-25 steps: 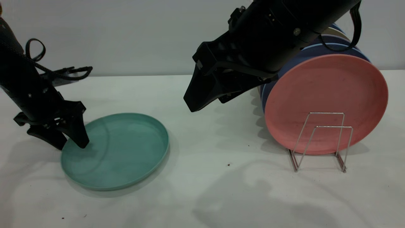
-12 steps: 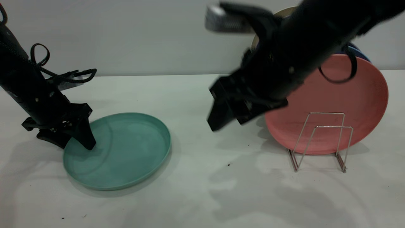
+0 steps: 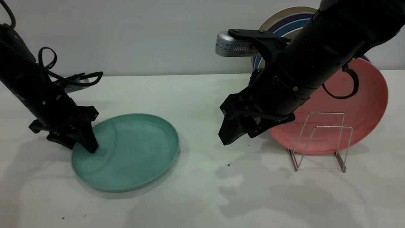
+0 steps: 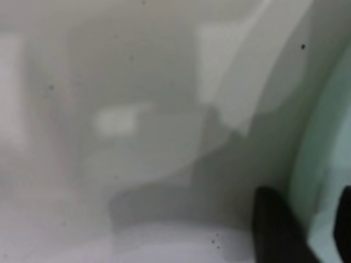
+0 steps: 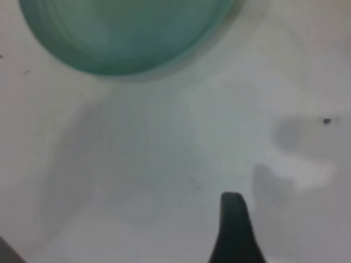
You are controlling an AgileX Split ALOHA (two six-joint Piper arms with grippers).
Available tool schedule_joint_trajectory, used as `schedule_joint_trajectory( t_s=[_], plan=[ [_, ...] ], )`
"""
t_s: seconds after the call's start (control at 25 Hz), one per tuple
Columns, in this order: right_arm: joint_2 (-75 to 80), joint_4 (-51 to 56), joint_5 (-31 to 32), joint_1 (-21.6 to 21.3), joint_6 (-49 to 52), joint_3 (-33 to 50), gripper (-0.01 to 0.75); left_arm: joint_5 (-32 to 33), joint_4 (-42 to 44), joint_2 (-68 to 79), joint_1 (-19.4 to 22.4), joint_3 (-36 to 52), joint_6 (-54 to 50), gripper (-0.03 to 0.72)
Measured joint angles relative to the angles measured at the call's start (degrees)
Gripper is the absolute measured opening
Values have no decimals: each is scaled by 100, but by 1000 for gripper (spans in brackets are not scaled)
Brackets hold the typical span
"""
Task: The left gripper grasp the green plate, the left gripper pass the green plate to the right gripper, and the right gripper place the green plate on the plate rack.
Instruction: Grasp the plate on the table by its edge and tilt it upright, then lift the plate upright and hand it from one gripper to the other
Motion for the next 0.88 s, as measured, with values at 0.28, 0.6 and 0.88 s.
schedule_joint_trajectory(
  t_s=[0.28, 0.6, 0.88],
  plan=[
    [6, 25, -3, -2, 29, -6, 556, 94, -103, 13, 0, 0, -33, 41],
    [154, 25, 734, -414, -137, -477, 556, 244, -133, -393, 0, 0, 710, 22],
    [502, 1, 1739, -834, -436, -1421, 556, 578, -926, -644, -125, 5, 2085, 19]
  ],
)
